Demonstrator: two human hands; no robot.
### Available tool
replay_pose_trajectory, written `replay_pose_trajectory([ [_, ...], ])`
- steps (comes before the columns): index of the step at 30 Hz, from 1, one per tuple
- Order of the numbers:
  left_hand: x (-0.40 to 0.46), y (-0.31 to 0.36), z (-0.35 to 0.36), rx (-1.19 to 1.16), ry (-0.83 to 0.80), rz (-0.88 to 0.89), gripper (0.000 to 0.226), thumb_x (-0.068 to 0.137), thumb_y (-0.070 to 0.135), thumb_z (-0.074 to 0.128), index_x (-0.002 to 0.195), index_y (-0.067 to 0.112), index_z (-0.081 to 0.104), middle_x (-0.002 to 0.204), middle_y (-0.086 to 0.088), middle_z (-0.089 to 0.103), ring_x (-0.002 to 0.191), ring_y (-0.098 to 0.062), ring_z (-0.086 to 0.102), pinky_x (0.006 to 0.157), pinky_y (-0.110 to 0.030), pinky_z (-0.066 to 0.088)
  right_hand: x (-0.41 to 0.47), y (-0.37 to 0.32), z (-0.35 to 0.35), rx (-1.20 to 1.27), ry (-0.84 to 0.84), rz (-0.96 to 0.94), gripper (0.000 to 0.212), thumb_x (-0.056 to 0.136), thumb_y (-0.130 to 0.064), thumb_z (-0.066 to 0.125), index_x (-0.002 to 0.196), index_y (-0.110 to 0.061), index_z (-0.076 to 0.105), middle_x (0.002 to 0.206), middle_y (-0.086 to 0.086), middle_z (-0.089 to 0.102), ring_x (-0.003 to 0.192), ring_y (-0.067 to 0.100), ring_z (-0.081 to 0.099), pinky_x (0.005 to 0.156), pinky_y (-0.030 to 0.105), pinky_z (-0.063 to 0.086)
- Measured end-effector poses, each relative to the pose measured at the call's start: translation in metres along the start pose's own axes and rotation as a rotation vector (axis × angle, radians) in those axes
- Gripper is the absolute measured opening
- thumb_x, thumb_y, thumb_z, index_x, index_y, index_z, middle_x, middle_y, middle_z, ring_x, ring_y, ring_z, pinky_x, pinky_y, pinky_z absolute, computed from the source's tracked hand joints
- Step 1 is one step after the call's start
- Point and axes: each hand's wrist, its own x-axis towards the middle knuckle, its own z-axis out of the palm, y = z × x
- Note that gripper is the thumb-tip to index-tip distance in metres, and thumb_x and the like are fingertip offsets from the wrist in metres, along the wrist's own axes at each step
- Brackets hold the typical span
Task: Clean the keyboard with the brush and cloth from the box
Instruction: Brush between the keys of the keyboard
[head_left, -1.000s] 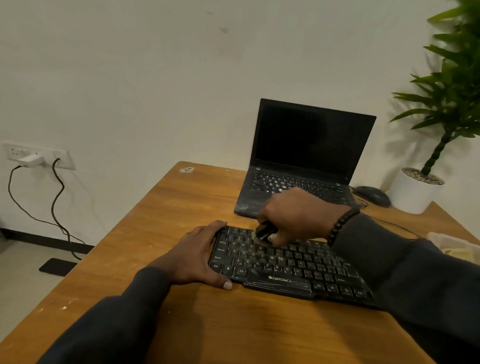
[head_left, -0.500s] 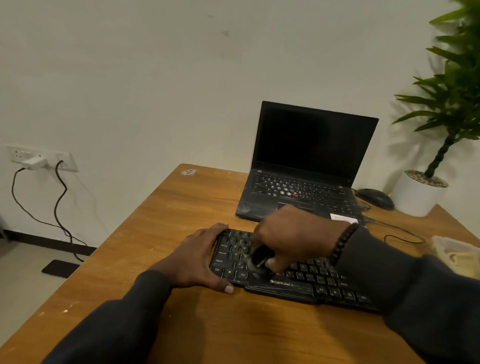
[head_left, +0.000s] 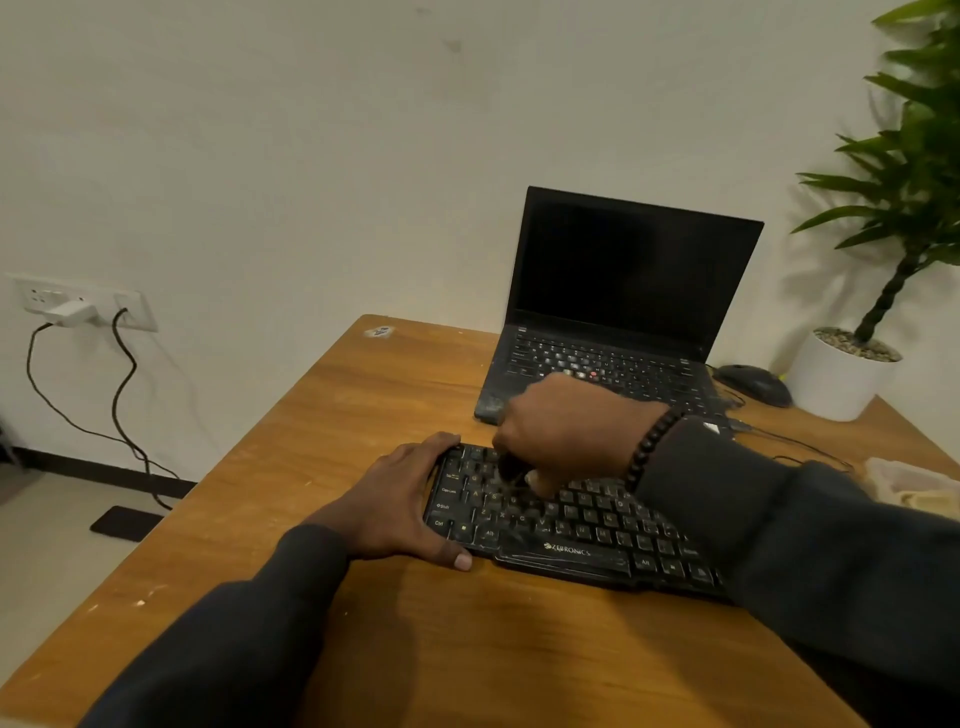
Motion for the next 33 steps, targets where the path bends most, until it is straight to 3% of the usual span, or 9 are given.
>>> replay_pose_trajectory([
  [5,0.001,0.001,0.001,0.018,0.006,-0.002,0.129,0.044,0.082,0.08,0.149,0.048,0.013,0.142,0.012,0.036,0.127,-0.015,0.037,0.111,-0.046,0.037,-0.004,-0.021,-0.001,0.065,-0.086,-0.12,0.035,0.085,-0.039,0.067,0.112,-0.016,0.06,0.091,-0.002,0.059,0.082,0.015,0.059,0.074,0.029,0.056],
  [10,-0.001,0.004,-0.001,0.016,0.004,0.017,0.122,0.048,0.074,0.083,0.147,0.048,0.016,0.137,0.017,0.036,0.125,-0.01,0.035,0.111,-0.041,0.034,0.002,-0.005,-0.003,0.031,-0.038,-0.005,0.038,0.086,-0.039,0.067,0.116,-0.016,0.06,0.094,-0.002,0.06,0.084,0.013,0.058,0.072,0.024,0.051],
  [14,0.0,0.002,0.0,0.032,0.013,0.012,0.126,0.046,0.078,0.081,0.148,0.046,0.014,0.141,0.013,0.038,0.126,-0.012,0.036,0.112,-0.043,0.033,0.001,-0.022,-0.003,0.095,-0.089,-0.127,0.037,0.086,-0.044,0.065,0.111,-0.018,0.061,0.088,-0.005,0.059,0.079,0.012,0.059,0.069,0.024,0.054],
  [20,0.0,0.003,-0.001,0.021,0.001,0.003,0.125,0.046,0.078,0.08,0.147,0.048,0.013,0.141,0.013,0.037,0.126,-0.012,0.036,0.111,-0.042,0.034,0.007,-0.007,0.003,0.042,-0.1,-0.004,0.037,0.085,-0.04,0.067,0.11,-0.014,0.06,0.09,-0.002,0.058,0.081,0.013,0.058,0.074,0.026,0.055],
  [23,-0.001,0.003,-0.001,0.034,0.009,0.001,0.127,0.047,0.078,0.081,0.149,0.047,0.012,0.142,0.012,0.035,0.126,-0.013,0.035,0.111,-0.041,0.033,-0.002,-0.001,0.012,0.351,-0.073,-0.037,0.032,0.087,-0.041,0.065,0.108,-0.018,0.062,0.089,-0.005,0.061,0.079,0.01,0.059,0.071,0.022,0.054],
  [25,-0.002,0.004,-0.002,0.027,-0.002,0.014,0.125,0.05,0.073,0.084,0.149,0.047,0.013,0.14,0.015,0.034,0.125,-0.011,0.033,0.11,-0.038,0.032,-0.014,0.015,0.013,0.698,0.042,0.023,0.027,0.089,-0.039,0.063,0.109,-0.021,0.063,0.089,-0.009,0.062,0.076,0.002,0.057,0.064,0.016,0.048],
  [28,-0.002,0.004,-0.002,0.005,-0.005,0.012,0.126,0.048,0.076,0.081,0.149,0.047,0.012,0.138,0.019,0.033,0.126,-0.011,0.033,0.113,-0.039,0.031,-0.031,0.041,0.025,0.883,0.174,0.181,0.028,0.089,-0.039,0.063,0.112,-0.023,0.064,0.093,-0.014,0.064,0.08,-0.004,0.058,0.065,0.012,0.045],
  [31,-0.002,0.002,-0.001,0.004,-0.016,-0.015,0.13,0.045,0.08,0.079,0.15,0.049,0.009,0.142,0.018,0.03,0.13,-0.014,0.032,0.113,-0.042,0.032,-0.039,0.057,0.048,1.055,0.211,0.319,0.033,0.087,-0.04,0.066,0.118,-0.031,0.059,0.113,-0.013,0.061,0.102,0.003,0.057,0.083,0.022,0.047],
  [33,-0.002,0.001,-0.001,0.013,-0.02,-0.024,0.132,0.044,0.081,0.078,0.15,0.049,0.007,0.143,0.017,0.03,0.13,-0.015,0.032,0.113,-0.043,0.033,-0.042,0.063,0.062,1.175,0.24,0.413,0.03,0.085,-0.04,0.069,0.112,-0.033,0.058,0.115,-0.011,0.061,0.104,0.006,0.058,0.089,0.031,0.049],
])
